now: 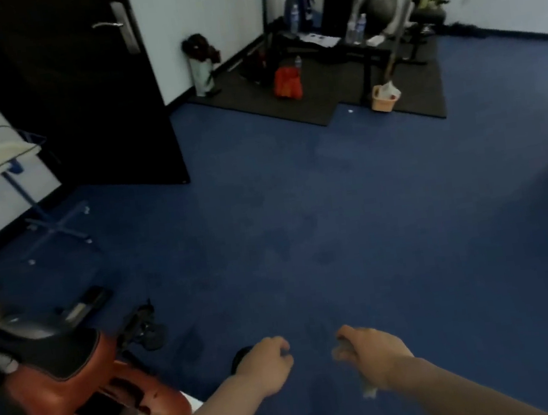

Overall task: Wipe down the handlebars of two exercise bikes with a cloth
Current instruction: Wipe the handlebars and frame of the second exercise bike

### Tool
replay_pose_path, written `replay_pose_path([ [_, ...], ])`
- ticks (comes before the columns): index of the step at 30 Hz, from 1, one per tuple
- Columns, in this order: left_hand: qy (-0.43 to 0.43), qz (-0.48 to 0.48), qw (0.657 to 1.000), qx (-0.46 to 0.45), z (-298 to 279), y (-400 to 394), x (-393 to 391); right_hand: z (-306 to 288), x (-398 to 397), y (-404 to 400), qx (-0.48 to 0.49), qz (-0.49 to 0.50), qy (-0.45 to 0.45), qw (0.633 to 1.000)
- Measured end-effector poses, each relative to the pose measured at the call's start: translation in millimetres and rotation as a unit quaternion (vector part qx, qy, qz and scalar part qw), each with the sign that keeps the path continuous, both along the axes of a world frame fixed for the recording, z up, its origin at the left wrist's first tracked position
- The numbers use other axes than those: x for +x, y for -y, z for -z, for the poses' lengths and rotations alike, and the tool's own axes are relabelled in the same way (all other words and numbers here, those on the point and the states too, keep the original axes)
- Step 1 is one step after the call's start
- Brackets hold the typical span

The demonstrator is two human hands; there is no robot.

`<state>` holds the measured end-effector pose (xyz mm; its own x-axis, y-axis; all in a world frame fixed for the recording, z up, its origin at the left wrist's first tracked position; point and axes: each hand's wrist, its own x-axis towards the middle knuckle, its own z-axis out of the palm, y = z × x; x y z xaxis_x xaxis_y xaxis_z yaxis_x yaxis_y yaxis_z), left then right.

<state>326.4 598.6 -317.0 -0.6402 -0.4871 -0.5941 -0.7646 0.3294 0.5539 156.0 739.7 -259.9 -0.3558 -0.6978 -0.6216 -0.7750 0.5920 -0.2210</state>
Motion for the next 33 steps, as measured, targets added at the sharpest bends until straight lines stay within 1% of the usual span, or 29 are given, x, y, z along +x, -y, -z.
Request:
replay_pose_path([
  [4, -0.016, -0.043, 0.999, -0.026, -11.5, 57.4, -28.0, -9.2, -35.0, 71.1, -0.026, -0.013, -0.006, 1.000],
  [6, -0.018, -0.062, 0.998, -0.024, -17.4, 76.3, -34.3, -13.5, -43.4, 97.7, -0.036, -0.020, 0.005, 0.999],
  [11, 0.006, -0.104, 0.994, -0.019, -10.0, 129.7, -39.9, -1.9, -62.8, 173.9, -0.027, -0.108, 0.039, 0.993],
  [15, 0.029, -0.175, 0.984, -0.024, -2.6, 183.9, -51.6, 3.8, -90.5, 261.5, -0.001, -0.187, 0.057, 0.981],
  [20, 0.044, -0.267, 0.962, -0.026, -9.1, 256.8, -93.7, -9.0, -141.0, 370.7, -0.068, -0.274, 0.042, 0.958],
  [25, 0.010, -0.353, 0.935, -0.036, -28.0, 319.4, -133.7, -23.7, -173.5, 472.1, -0.077, -0.357, 0.037, 0.930],
  [28, -0.006, -0.408, 0.912, -0.038, -33.5, 342.5, -131.3, -26.6, -166.2, 523.1, -0.065, -0.392, 0.037, 0.917],
  [33, 0.017, -0.481, 0.876, -0.012, -29.2, 386.1, -88.7, -19.8, -118.5, 597.7, -0.075, -0.462, 0.061, 0.882],
])
